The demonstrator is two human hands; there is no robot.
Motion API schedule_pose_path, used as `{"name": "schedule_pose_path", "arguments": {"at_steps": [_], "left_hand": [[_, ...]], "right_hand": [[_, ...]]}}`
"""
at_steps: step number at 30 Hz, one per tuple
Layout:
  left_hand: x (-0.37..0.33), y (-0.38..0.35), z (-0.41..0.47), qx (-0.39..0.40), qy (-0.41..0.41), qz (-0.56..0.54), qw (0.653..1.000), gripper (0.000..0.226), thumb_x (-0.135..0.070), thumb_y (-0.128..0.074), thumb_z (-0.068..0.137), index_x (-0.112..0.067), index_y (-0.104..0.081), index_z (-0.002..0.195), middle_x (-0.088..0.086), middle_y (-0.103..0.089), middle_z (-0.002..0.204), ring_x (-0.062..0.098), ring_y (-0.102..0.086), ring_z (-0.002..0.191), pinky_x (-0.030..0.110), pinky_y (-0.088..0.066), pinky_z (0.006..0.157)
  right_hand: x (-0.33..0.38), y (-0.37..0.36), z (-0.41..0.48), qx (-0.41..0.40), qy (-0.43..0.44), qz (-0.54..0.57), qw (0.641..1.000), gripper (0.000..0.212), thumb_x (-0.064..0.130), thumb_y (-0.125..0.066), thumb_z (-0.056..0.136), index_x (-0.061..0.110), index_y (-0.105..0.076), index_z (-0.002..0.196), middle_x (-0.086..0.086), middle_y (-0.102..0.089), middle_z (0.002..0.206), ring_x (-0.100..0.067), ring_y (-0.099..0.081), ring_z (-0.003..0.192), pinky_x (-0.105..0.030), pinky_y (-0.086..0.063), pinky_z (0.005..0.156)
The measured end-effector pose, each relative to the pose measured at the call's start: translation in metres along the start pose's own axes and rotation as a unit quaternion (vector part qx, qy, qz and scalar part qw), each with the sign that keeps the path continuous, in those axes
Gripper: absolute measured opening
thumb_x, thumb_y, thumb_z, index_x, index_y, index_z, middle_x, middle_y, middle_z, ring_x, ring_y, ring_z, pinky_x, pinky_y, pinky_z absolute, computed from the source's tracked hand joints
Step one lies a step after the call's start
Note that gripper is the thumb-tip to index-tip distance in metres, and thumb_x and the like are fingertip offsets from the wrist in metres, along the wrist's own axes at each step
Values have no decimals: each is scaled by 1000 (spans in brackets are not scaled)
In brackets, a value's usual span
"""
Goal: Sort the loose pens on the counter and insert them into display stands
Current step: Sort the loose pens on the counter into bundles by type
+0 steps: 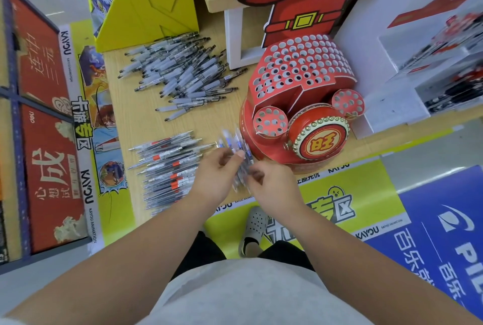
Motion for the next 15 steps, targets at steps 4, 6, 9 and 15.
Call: {"name": "schedule_pose_path", "arguments": {"at_steps": [4, 6, 9, 15], "left_hand": [[4, 1, 0, -7, 63, -81, 995, 31, -28, -58, 101, 0, -64, 91, 21, -69, 86, 38, -67, 79, 39, -59, 62], [13, 8, 5, -42, 93, -69, 992, 30, -25, -52, 103, 2, -61, 95, 17, -66, 82, 30, -62, 73, 35, -52, 60], [30, 15, 11, -74, 127, -23, 989, 29, -27, -49, 101, 0, -54, 95, 23, -61, 83, 26, -50, 66, 38, -40, 59], [38, 11, 19, -82, 127, 68, 986, 23, -20, -46, 101, -8, -46, 81, 22, -65, 84, 34, -57, 69, 32, -40, 59]], "right_hand": [[15, -8, 1, 18, 23, -28, 999, 14, 33, -67, 91, 22, -71, 83, 6, -66, 77, -17, -59, 72, -38, -49, 64], [9, -4, 4, -23, 4, -67, 997, 25, 40, -63, 93, 20, -65, 79, 4, -62, 76, -19, -57, 71, -38, -48, 63], [-7, 3, 7, -69, -35, -139, 987, 26, 38, -59, 96, 13, -66, 93, -2, -63, 84, -25, -58, 75, -36, -45, 62], [-26, -13, 11, -54, -51, -173, 982, 26, 39, -63, 93, 13, -63, 93, -4, -65, 85, -25, -61, 76, -30, -36, 62]]}}
Point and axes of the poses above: each hand's wrist, its own z-axis towards the middle knuckle, its own y-axis out of the back of the hand, x = y × z, the point moved 7 cm from there along z, towards the middle knuckle
